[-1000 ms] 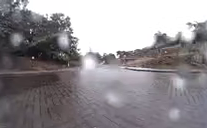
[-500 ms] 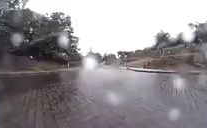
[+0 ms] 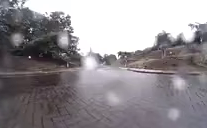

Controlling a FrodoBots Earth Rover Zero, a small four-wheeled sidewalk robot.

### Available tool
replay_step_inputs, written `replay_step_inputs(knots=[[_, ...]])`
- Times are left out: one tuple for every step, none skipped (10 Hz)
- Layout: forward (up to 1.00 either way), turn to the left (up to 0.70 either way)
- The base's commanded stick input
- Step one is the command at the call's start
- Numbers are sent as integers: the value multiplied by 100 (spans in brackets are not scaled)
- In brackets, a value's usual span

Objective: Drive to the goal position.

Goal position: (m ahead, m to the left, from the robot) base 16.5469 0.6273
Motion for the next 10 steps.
replay_step_inputs(knots=[[85, 10], [85, 0], [85, 0], [85, 0], [85, 0], [85, 0], [85, 0], [85, 0], [85, 0], [85, 15]])
